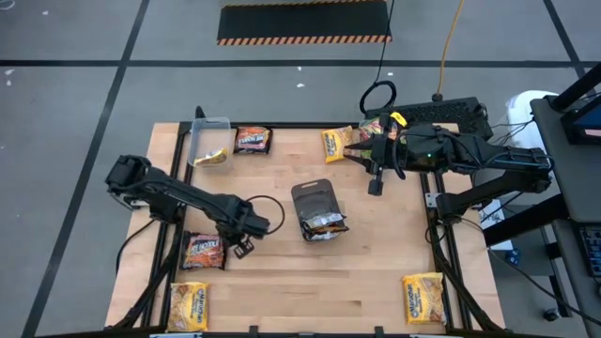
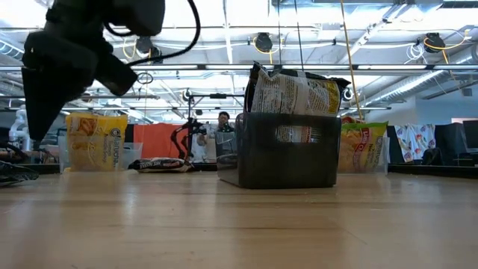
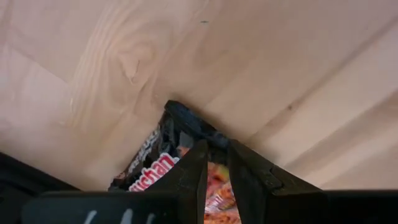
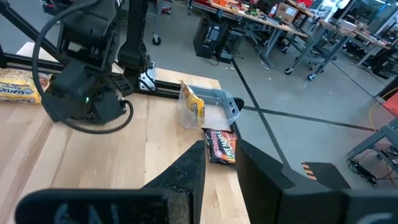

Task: Sort Maruchan noodles
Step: Put the bottom black noodle pack into the black bin

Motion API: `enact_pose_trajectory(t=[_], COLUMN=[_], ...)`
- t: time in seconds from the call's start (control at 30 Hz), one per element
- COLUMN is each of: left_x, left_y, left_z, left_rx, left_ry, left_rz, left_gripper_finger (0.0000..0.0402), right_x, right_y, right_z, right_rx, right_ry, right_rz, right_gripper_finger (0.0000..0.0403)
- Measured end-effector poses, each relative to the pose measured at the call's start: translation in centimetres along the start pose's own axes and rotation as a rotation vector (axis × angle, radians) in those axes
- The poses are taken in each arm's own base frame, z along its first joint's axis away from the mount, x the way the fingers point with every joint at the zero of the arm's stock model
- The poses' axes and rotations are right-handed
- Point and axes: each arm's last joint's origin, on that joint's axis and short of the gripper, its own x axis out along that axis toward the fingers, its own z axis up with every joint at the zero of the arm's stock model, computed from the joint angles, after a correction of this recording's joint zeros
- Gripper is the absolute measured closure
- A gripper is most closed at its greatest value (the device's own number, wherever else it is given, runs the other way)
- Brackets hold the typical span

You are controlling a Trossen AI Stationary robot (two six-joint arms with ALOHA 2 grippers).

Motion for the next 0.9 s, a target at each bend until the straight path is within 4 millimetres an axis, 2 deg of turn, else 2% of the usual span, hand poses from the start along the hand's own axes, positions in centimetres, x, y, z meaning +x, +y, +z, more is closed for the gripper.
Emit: enact_pose_trajectory(t=[0.37,0.67,0.9], left_x=[3.4,3.9,3.9], left_y=[1.1,0.5,0.7], left_z=[-0.1,0.3,0.6], left_rx=[-0.035,0.009,0.016], left_ry=[0.122,0.069,0.059], left_rz=[0.104,0.027,0.034], left_gripper_finger=[0.0332,0.0332,0.0332], right_x=[0.0,0.0,0.0], right_y=[0.0,0.0,0.0], right_z=[0.0,0.0,0.0], right_rx=[0.0,-0.004,-0.005], right_ry=[0.0,0.0,-0.001], right_rz=[0.0,0.0,0.0], right_gripper_finger=[0.0319,0.0319,0.0319])
